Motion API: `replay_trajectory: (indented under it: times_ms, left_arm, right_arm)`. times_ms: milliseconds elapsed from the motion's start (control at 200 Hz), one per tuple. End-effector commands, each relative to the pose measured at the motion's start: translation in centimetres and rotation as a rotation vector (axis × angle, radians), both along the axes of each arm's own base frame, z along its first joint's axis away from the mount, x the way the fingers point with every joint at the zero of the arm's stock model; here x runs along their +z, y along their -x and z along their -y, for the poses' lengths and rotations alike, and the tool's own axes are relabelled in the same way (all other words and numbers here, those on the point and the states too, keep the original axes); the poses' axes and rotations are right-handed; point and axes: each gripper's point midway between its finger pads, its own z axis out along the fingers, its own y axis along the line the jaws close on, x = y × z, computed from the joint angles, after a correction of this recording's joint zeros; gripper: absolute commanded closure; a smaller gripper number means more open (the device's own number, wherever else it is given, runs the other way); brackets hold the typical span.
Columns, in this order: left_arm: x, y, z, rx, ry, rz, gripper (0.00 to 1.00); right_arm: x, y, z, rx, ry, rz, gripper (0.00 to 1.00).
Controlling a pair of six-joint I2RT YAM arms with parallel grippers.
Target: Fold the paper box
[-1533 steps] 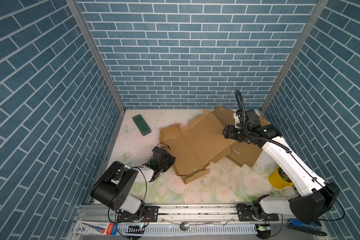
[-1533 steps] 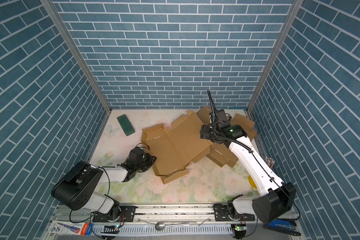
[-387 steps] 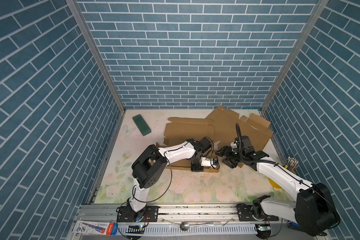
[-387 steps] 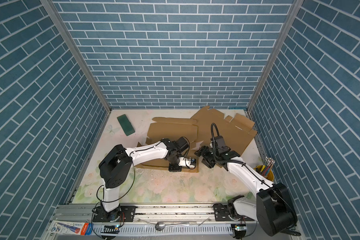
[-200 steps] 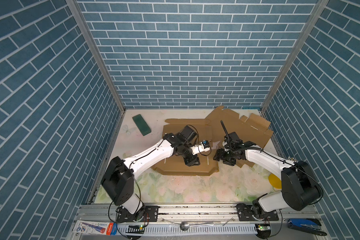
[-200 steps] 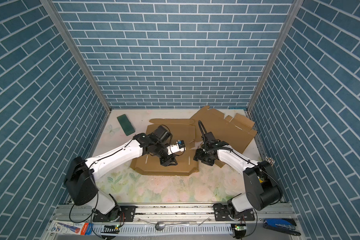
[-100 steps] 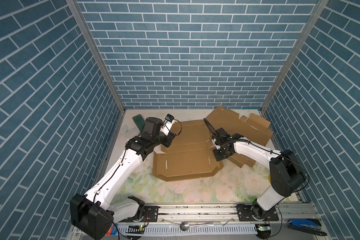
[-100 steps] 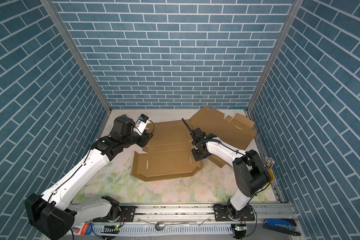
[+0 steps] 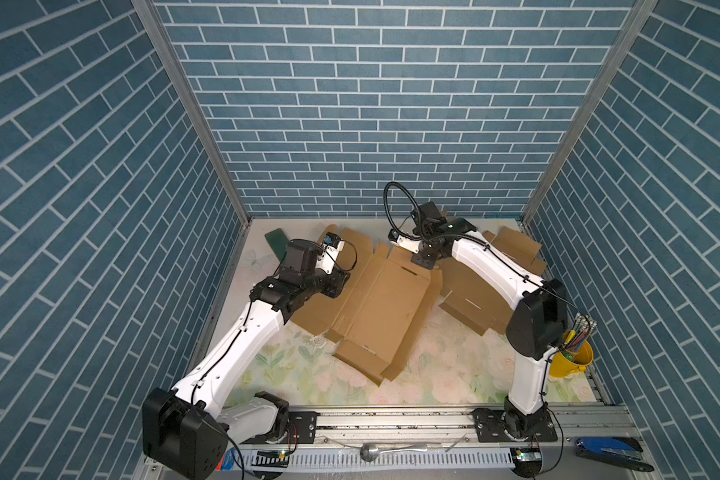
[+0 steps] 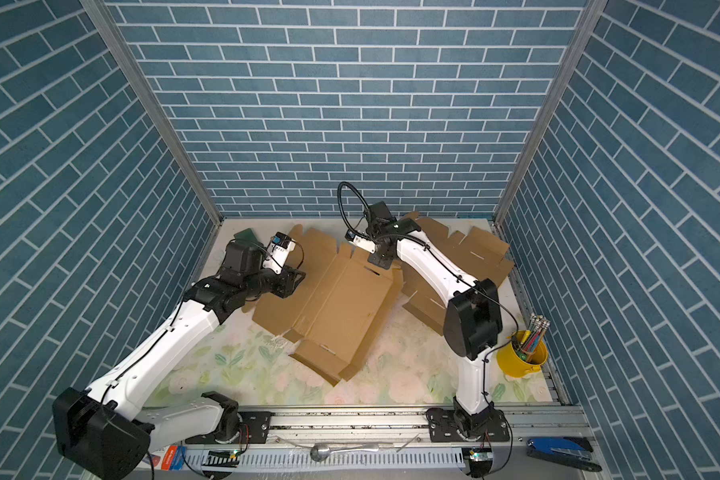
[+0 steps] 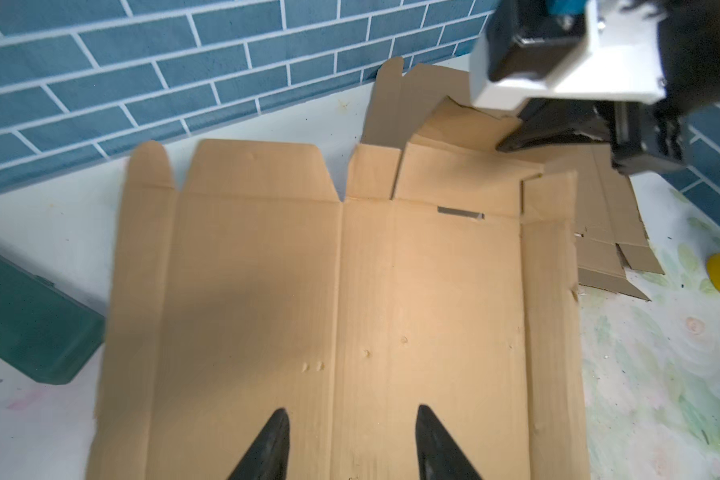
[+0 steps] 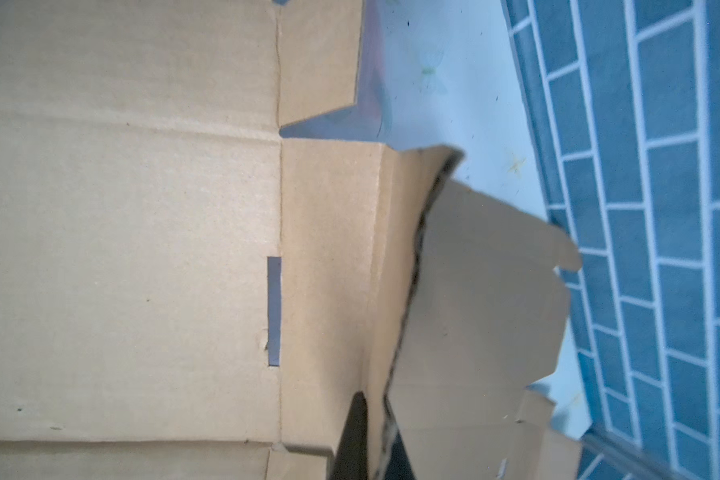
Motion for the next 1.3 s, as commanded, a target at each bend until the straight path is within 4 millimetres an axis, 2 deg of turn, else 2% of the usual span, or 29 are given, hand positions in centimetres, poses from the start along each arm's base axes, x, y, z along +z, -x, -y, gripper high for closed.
replay_trajectory:
  times_ms: [0,60,140,220,280,355,440,525,580,635,665,705,775,940,1105,1200,1295]
  left_arm:
    - [-1.0,-0.1,0.6,0.026,0.089,-0.034,0.50]
    - [-1.8,-0.3,0.8,0.027,0.100,-0.053,0.52]
    - [-2.4,-0.9,1.0,0.040,0.111,-0.063,0.52]
    - [-2.8,-1.5,1.3,0.043,0.116,-0.054,0.54]
    - [-3.5,-2.1,1.5,0.043,0.117,-0.058,0.55]
    - [-4.8,-2.6,2.0,0.054,0.136,-0.083,0.59]
    - [-6.4,-2.6,2.8,0.062,0.153,-0.098,0.62]
    - [-8.5,-2.3,2.8,0.107,0.153,-0.122,0.63]
    - [-9.7,-2.0,2.4,0.149,0.180,-0.141,0.63]
    - [-10.5,-1.7,2.1,0.192,0.219,-0.150,0.64]
    - [-11.7,-1.1,1.7,0.214,0.225,-0.172,0.64]
    - [-12.6,-0.5,1.3,0.241,0.238,-0.187,0.64]
    - [-14.0,0.8,0.9,0.269,0.252,-0.217,0.64]
    - [-16.5,3.8,0.6,0.281,0.217,-0.271,0.65]
    - [-19.1,6.5,0.7,0.281,0.192,-0.346,0.65]
    - [-20.1,7.8,1.3,0.274,0.196,-0.380,0.65]
    - [-19.6,8.4,2.3,0.249,0.205,-0.377,0.65]
  right_arm:
    - [-0.6,-4.1,-1.1,0.147,0.140,0.120,0.77]
    - [0.5,-6.7,-1.4,0.060,0.125,0.219,0.67]
    - [1.8,-6.9,-1.9,-0.022,0.026,0.232,0.61]
    - [3.0,-6.4,-1.5,-0.126,-0.080,0.239,0.60]
    - [4.1,-5.6,-0.2,-0.241,-0.150,0.244,0.60]
    - [4.1,-3.7,1.8,-0.437,-0.254,0.199,0.61]
    - [2.4,-0.4,4.4,-0.702,-0.362,0.092,0.65]
    - [0.1,3.9,6.2,-0.915,-0.452,-0.055,0.71]
    - [-1.6,6.6,7.5,-1.057,-0.502,-0.122,0.72]
    - [-3.2,9.0,7.5,-1.127,-0.585,-0.219,0.66]
    - [-4.1,10.2,7.5,-1.164,-0.612,-0.269,0.62]
    - [-5.1,11.4,7.7,-1.220,-0.642,-0.316,0.57]
    - [-6.8,13.0,6.9,-1.264,-0.696,-0.425,0.49]
    - [-9.9,14.3,5.0,-1.319,-0.747,-0.588,0.43]
    - [-11.6,13.7,3.1,-1.321,-0.810,-0.667,0.42]
    - [-12.8,13.6,2.7,-1.325,-0.806,-0.685,0.45]
    - [-13.5,13.4,2.5,-1.321,-0.812,-0.689,0.54]
